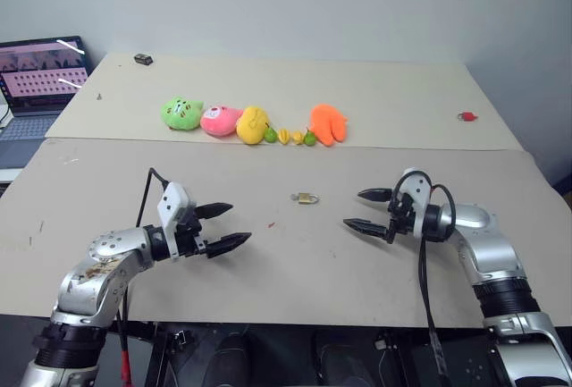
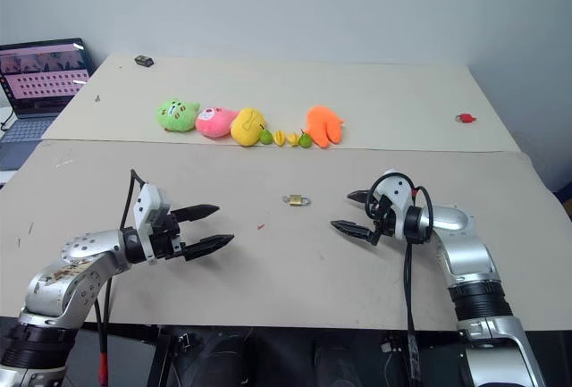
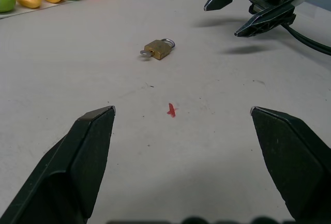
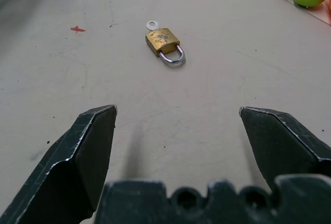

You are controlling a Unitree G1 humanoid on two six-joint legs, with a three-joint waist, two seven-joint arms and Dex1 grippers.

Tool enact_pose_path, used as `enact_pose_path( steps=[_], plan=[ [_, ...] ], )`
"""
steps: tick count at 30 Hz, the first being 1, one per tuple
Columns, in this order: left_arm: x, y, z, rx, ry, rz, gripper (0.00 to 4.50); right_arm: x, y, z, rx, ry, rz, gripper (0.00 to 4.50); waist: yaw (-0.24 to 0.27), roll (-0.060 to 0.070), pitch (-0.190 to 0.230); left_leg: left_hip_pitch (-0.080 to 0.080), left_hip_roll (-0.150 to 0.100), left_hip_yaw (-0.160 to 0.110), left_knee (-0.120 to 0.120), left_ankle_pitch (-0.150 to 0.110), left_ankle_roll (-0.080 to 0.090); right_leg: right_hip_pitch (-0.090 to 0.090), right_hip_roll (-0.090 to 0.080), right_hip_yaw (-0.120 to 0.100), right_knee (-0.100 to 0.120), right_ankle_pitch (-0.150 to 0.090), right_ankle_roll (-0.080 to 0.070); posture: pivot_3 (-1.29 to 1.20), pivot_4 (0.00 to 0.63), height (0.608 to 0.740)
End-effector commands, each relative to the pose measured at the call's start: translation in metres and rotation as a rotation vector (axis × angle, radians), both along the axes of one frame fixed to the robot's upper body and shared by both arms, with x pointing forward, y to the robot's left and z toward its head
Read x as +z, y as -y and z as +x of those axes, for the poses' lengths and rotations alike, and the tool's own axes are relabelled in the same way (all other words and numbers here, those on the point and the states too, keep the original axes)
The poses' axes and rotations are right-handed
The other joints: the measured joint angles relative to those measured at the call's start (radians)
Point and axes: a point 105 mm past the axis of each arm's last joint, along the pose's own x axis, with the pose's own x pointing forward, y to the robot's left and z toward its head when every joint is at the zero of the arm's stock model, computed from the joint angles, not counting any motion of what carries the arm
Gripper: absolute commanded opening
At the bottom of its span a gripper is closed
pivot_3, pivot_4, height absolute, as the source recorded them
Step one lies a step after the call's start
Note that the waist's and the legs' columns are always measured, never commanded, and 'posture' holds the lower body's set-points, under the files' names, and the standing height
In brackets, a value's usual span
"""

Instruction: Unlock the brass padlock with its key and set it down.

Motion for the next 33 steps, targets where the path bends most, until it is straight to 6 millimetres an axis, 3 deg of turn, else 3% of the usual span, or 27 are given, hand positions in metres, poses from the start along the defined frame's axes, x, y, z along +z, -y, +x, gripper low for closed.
enact_pose_path(
  steps=[1,6,10,14,22,33],
  plan=[
    [0.012,0.002,0.004,-0.039,0.091,0.023,4.45,0.016,-0.005,0.007,-0.001,0.093,0.020,4.50,0.000,0.000,0.000,0.000,0.000,0.000,0.000,0.000,0.000,0.000,0.000,0.000,0.000,0.000,0.000,0.00,0.150,0.717],
    [0.004,0.000,0.015,-0.082,0.301,0.162,4.45,0.006,-0.023,0.014,0.046,0.094,0.025,4.50,-0.001,0.000,0.000,0.001,0.000,0.000,0.000,0.000,0.000,0.001,0.000,0.000,0.000,0.001,-0.001,0.00,0.150,0.717],
    [0.008,0.002,0.020,-0.084,0.352,0.128,4.45,0.002,-0.035,0.019,0.092,0.080,0.023,4.50,-0.001,0.000,0.000,0.000,0.000,0.001,0.000,0.000,0.000,0.000,0.000,0.000,0.000,0.001,-0.001,0.00,0.150,0.717],
    [0.007,0.005,0.019,-0.099,0.352,0.118,4.45,-0.001,-0.039,0.026,0.104,0.075,0.019,4.50,-0.001,0.000,0.000,-0.001,0.000,0.000,0.000,0.000,0.000,-0.001,0.000,0.000,0.000,0.001,-0.002,0.00,0.150,0.717],
    [0.006,0.015,0.013,-0.129,0.337,0.089,4.45,-0.003,-0.067,0.044,0.178,0.064,0.004,4.50,-0.005,0.000,0.000,0.000,0.000,0.000,0.000,0.000,0.000,0.000,0.000,0.000,0.001,0.002,-0.003,0.00,0.150,0.717],
    [0.007,0.017,0.009,-0.085,0.324,0.061,4.45,-0.010,-0.084,0.046,0.220,0.050,0.008,4.50,-0.005,0.000,0.000,0.000,0.000,0.000,0.001,0.000,0.000,0.000,0.000,0.000,0.001,0.005,-0.008,0.00,0.150,0.717]
  ],
)
